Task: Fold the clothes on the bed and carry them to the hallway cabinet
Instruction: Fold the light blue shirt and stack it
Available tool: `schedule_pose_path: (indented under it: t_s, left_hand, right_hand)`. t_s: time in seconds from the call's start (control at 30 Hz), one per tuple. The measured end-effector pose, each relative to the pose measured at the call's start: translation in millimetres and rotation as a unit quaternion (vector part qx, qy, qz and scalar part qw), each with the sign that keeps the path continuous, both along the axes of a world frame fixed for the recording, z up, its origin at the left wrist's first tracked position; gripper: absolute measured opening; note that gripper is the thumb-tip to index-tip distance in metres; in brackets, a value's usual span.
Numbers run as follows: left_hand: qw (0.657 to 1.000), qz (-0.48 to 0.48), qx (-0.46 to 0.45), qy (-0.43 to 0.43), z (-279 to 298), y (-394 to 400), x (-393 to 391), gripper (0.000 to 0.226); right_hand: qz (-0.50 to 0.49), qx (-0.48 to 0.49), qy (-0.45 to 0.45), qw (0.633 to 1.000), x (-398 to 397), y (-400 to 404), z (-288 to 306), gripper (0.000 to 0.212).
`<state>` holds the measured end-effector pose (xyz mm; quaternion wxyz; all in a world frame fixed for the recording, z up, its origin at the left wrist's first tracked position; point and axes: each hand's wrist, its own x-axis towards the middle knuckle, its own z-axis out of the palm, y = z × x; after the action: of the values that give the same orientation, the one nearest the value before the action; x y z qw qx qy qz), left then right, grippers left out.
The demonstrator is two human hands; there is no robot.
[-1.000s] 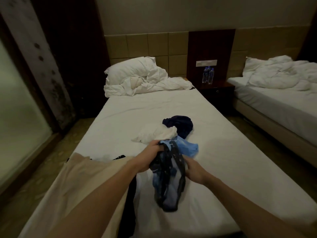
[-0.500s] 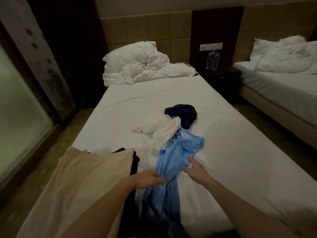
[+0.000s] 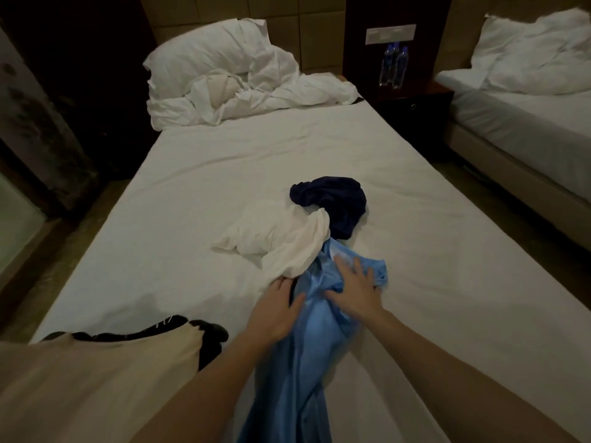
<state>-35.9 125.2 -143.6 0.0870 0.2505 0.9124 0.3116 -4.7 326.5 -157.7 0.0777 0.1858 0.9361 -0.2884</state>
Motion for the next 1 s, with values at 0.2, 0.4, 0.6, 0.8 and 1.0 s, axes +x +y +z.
schedule_pose_path:
  t_s: [0.2, 0.4, 0.6, 0.8, 1.0]
  left_hand:
    - [0.990, 0.057, -0.059, 0.114, -5.3, 12.7, -46.4, 0.057]
    - [0.995, 0.061, -0.075, 0.017, -5.8, 11.0, -32.2, 0.060]
    - [0.984, -0.017, -0.166, -0.070, -11.1, 12.8, 28.0, 0.066]
    - [0.992, -0.018, -0.055, -0.108, 17.1, 24.6, 82.2, 0.038]
    - [0.984, 0.003, -0.120, -0.134, 51.1, 2.6, 105.4, 0.055]
  right_hand:
    - [0.152, 0.096, 0.097, 0.979, -4.7, 16.9, -0.8, 0.013]
    - [0.153, 0.068, 0.112, 0.980, 48.6, 63.1, 8.2, 0.021]
    - [0.146, 0.160, 0.090, 0.972, 112.7, 88.5, 29.6, 0.021]
    - [0.112, 0.116, 0.048, 0.986, 186.4, 113.1, 49.2, 0.022]
    - [0.074, 0.060, 0.009, 0.995, 226.6, 139.1, 47.8, 0.027]
